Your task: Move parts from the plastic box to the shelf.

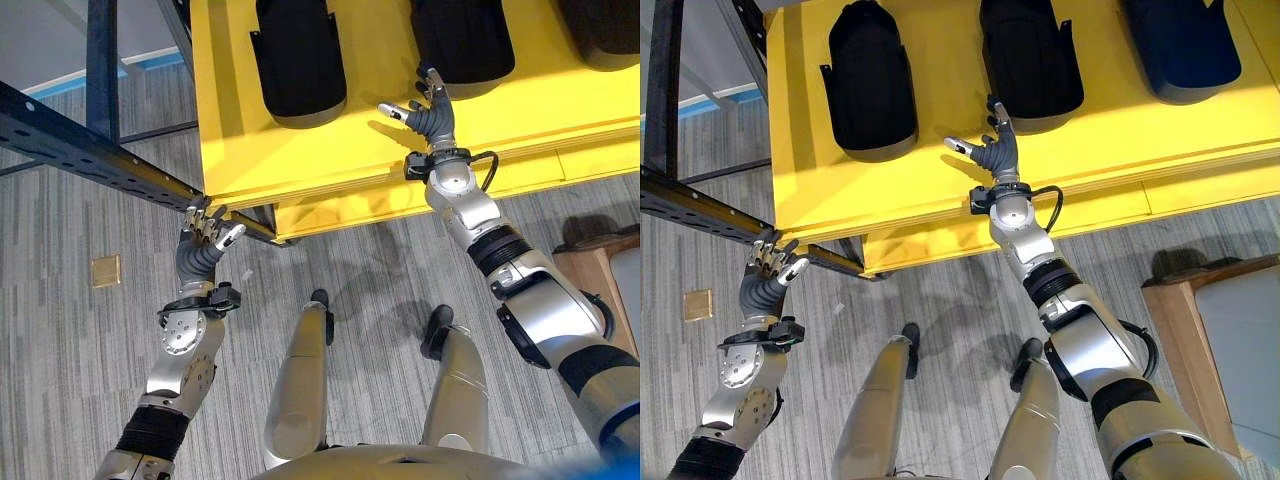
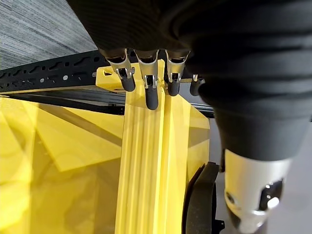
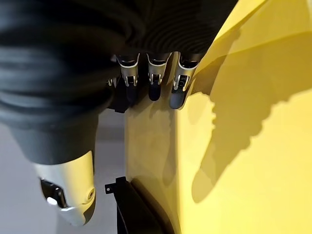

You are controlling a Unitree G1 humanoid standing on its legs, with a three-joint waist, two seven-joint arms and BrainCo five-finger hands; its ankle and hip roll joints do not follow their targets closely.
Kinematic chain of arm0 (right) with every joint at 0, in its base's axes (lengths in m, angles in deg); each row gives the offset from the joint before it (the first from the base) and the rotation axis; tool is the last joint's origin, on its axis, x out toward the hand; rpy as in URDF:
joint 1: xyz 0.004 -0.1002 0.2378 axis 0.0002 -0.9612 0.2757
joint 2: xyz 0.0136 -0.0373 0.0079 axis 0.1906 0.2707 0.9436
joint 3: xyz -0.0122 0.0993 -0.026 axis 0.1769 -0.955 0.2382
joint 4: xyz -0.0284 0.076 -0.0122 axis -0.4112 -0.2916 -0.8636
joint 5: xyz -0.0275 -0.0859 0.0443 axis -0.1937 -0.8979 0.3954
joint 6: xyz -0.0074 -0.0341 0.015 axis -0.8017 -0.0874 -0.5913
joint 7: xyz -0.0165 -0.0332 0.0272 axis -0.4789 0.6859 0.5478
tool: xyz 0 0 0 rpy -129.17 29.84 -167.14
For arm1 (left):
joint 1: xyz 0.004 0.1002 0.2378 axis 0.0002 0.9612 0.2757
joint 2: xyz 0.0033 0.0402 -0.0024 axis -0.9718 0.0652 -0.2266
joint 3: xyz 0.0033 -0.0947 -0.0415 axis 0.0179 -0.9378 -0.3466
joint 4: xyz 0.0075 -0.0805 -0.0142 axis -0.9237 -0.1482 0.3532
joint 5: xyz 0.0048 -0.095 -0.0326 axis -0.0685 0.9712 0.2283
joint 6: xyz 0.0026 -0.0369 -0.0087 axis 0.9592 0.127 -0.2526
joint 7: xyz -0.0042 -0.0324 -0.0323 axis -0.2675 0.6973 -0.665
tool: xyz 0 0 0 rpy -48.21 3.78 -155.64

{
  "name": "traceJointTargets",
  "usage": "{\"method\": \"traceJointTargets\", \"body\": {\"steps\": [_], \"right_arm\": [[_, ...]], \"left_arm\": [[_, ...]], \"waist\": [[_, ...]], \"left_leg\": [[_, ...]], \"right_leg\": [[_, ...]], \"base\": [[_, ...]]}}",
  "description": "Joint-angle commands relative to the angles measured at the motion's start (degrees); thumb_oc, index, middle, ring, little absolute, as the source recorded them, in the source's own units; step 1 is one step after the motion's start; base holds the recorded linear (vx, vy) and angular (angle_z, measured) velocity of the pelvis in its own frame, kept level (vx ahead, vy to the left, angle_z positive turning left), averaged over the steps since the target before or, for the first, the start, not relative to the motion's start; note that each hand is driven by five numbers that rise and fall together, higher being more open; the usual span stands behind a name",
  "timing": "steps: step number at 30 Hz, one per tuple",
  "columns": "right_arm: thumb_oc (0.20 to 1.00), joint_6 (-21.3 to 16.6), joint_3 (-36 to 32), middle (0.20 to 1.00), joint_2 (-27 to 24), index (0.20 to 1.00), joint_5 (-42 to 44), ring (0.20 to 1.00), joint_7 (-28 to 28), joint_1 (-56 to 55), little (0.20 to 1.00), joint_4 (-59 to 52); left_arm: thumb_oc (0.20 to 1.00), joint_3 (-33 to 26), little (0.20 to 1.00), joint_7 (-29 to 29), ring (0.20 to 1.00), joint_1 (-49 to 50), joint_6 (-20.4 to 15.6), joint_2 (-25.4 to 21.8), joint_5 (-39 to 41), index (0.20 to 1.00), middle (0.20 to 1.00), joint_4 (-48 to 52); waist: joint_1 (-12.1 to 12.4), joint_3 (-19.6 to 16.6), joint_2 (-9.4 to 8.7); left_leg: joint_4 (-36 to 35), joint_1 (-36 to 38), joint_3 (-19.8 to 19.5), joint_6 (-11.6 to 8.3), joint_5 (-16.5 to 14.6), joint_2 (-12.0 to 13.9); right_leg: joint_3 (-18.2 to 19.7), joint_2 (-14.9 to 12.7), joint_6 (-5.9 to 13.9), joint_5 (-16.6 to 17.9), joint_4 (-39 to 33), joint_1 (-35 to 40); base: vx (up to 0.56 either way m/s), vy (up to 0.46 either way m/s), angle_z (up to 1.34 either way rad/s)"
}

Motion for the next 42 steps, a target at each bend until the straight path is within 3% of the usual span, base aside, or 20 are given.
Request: {"method": "traceJointTargets", "body": {"steps": [1, 6, 12, 25, 31, 32, 36, 42], "right_arm": [[1.000, -2.93, -1.44, 1.000, -0.42, 1.000, -0.55, 1.000, 0.53, 5.36, 1.000, 0.67], [1.000, -3.44, -0.81, 1.000, -0.34, 1.000, -0.32, 1.000, -0.30, 3.41, 1.000, -3.55], [1.000, -5.28, 0.01, 1.000, -1.00, 1.000, 1.57, 1.000, -4.14, -7.87, 1.000, -22.00], [1.000, -8.08, -3.58, 1.000, -1.89, 1.000, 3.06, 1.000, -5.13, -17.55, 1.000, -37.42], [1.000, -9.84, -6.92, 1.000, -4.31, 1.000, 4.13, 1.000, -9.13, -29.13, 1.000, -48.43], [1.000, -10.08, -7.78, 1.000, -4.74, 1.000, 4.49, 1.000, -10.53, -32.48, 1.000, -50.26], [1.000, -9.82, -12.25, 1.000, -6.75, 1.000, 6.94, 1.000, -15.39, -43.39, 1.000, -54.80], [1.000, -8.62, -15.64, 1.000, -8.66, 1.000, 9.60, 1.000, -20.49, -53.23, 1.000, -55.90]], "left_arm": [[1.000, -0.67, 1.000, -0.37, 1.000, 0.74, -3.33, -2.98, 1.14, 1.000, 1.000, 5.31], [1.000, -1.16, 1.000, -0.64, 1.000, 0.69, -3.39, -2.70, 0.82, 1.000, 1.000, 5.08], [1.000, -2.24, 1.000, -0.93, 1.000, 0.63, -2.82, -1.16, 0.50, 1.000, 1.000, 4.87], [1.000, -3.38, 1.000, -1.27, 1.000, 1.07, -2.30, 0.06, -0.99, 1.000, 1.000, 5.86], [1.000, -4.69, 1.000, 0.54, 1.000, 2.59, -1.99, 0.98, -1.30, 1.000, 1.000, 6.82], [1.000, -4.86, 1.000, 1.33, 1.000, 3.16, -1.89, 1.51, -1.16, 1.000, 1.000, 7.32], [1.000, -4.56, 1.000, 6.57, 1.000, 6.86, -0.70, 1.01, -2.86, 1.000, 1.000, 10.61], [1.000, -5.17, 1.000, 11.97, 1.000, 11.96, 0.01, 0.57, -2.63, 1.000, 1.000, 12.67]], "waist": [[0.48, -0.98, 0.21], [0.25, -1.03, 0.12], [-0.91, -1.30, -0.59], [-2.19, -1.77, -0.86], [-3.49, -2.10, -1.06], [-3.91, -2.21, -1.14], [-5.26, -3.71, -1.21], [-6.25, -6.90, -0.87]], "left_leg": [[-3.28, -0.99, 0.65, 4.49, 3.04, -3.22], [-3.16, -1.15, 0.72, 4.46, 3.03, -3.11], [-3.08, -1.24, 0.94, 4.46, 3.06, -2.88], [-3.61, 0.12, 1.21, 4.45, 2.98, -2.74], [-6.96, 6.50, 1.04, 3.90, 3.55, -2.36], [-9.42, 8.59, 1.01, 3.99, 5.71, -2.39], [-17.77, 18.03, 0.19, 2.99, 8.36, -1.79], [-27.52, 27.04, 0.43, 2.15, 11.35, -0.46]], "right_leg": [[1.25, 2.10, -1.20, -1.15, 2.92, 0.32], [1.19, 2.12, -1.15, -1.08, 2.98, 0.17], [1.41, 2.20, -1.12, -1.12, 2.95, 0.00], [1.73, 2.24, -0.90, -1.07, 2.72, 0.79], [1.09, 2.56, -0.40, -0.57, -1.10, 7.69], [0.31, 2.71, -0.69, 1.20, -3.97, 10.46], [-1.97, 3.85, 0.09, 2.40, -12.19, 20.92], [-4.01, 5.61, 0.77, 4.21, -21.12, 29.44]], "base": [[0.00, 0.000, 0.00], [0.00, 0.000, 0.00], [0.00, 0.000, 0.00], [0.00, -0.001, 0.00], [0.01, -0.019, -0.05], [0.00, 0.000, 0.00], [0.11, -0.077, -0.03], [0.10, -0.058, -0.01]]}}
